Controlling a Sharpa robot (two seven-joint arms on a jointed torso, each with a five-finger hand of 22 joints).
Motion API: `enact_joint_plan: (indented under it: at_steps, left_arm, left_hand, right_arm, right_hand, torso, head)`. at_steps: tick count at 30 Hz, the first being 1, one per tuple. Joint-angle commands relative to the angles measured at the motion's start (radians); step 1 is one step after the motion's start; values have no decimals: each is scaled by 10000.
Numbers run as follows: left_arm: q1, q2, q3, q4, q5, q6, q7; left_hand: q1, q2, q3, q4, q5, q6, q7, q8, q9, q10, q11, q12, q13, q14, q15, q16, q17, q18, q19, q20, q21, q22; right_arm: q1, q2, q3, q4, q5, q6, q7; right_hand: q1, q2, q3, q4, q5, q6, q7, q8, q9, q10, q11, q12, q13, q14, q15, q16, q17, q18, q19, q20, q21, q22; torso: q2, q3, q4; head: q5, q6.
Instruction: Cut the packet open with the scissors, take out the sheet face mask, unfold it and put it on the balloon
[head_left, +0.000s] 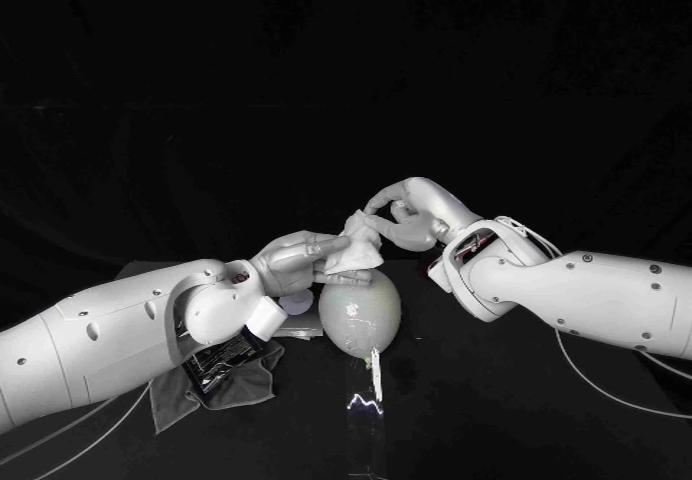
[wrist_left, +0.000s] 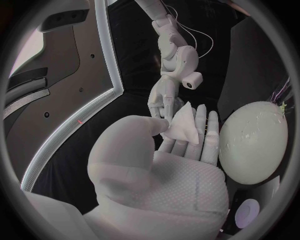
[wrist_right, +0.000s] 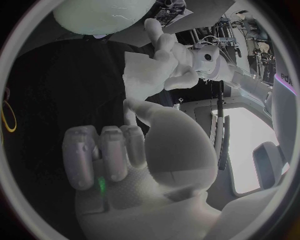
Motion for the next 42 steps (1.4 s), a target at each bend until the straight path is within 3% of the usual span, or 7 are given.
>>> enact_joint_plan:
  at_steps: [1,15,18,21,24,30,42]
  left_arm:
    - [3,20,13,33,63,401,164]
    - [-3,-1,13,27,287,355,155]
    - [-3,2,13,27,306,319,136]
    - [-4,8,13,28,306,244,93]
    - [-4,20,12,31,283,166,65]
    - [-5,41,11,48,308,156,57]
    - [-10,35,11,72,296,294,100]
  left_hand:
    - [-383,68,-87,99,-24,-22,935,-36,-12,-76,7,-5,4,-75,-7,-13,-15,-63,-84,-10,-28,-4]
    - [-3081,573,-967,128,-23,249,979,-82,9,23,17,2,8,-114,4,18,-45,-60,-116,-10,11,3]
    - [-3394,-235,-1587,119,-11,384,969,-58,34,82,9,14,13,-93,-6,31,-42,-50,-50,-11,26,10]
    - [-2989,-603,-1872,-26,-16,525,973,-22,65,160,-38,19,15,-69,-15,43,-35,-36,5,-12,34,11]
    - [-998,-1222,-1907,-1374,-11,1072,869,162,190,457,-70,61,25,38,-117,88,-9,17,222,-8,75,26]
    - [560,-796,-1473,-2209,-14,1158,784,196,225,621,-169,22,10,131,-146,111,8,76,454,-19,116,39]
    - [3040,-1042,-179,-4516,-10,1113,752,117,216,741,-206,2,-9,299,-202,117,5,144,1321,-136,368,144]
  right_arm:
    - [19,19,10,-16,351,342,83]
    - [46,31,11,-12,493,632,79]
    - [48,32,11,-2,510,631,83]
    - [49,37,11,-5,587,614,106]
    - [52,48,11,-19,785,596,162]
    - [66,67,9,-66,1102,626,238]
    - [79,65,5,-136,1148,1127,-41]
  right_hand:
    - [-27,39,62,5,24,59,-13,57,79,888,-66,25,2425,1063,-66,41,2627,-63,1053,-79,34,2627]
    - [-27,39,62,5,24,59,-13,57,79,888,-66,25,2425,1063,-66,41,2627,-63,1053,-79,34,2627]
    - [-27,39,62,5,24,59,-13,57,79,888,-66,25,2425,1063,-66,41,2627,-63,1053,-79,34,2627]
    - [-32,41,74,9,24,54,-14,62,84,884,-67,15,2419,1063,-68,41,2627,-63,1053,-81,34,2627]
    - [-44,31,83,15,23,33,-8,60,87,811,-66,-133,2331,1063,-68,41,2627,-63,1053,-84,34,2627]
    - [-602,-685,-433,240,25,-641,239,-268,-7,593,140,-552,2091,1063,84,41,2627,-63,1053,-11,34,2627]
    - [-793,-1025,-935,463,27,-1027,461,-620,-173,336,337,-998,1842,1063,257,41,2627,-11,932,146,-156,2557]
  torso:
    - [-12,-10,4]
    - [-4,-1,-3]
    - [-4,-4,-1]
    - [-6,-3,0]
    - [-6,-2,1]
    - [-3,-10,-9]
    - [-1,-11,1]
  head:
    - [14,9]
    - [25,-2]
    - [11,2]
    - [6,-7]
    - [9,-10]
    - [2,-28]
    - [-38,-59]
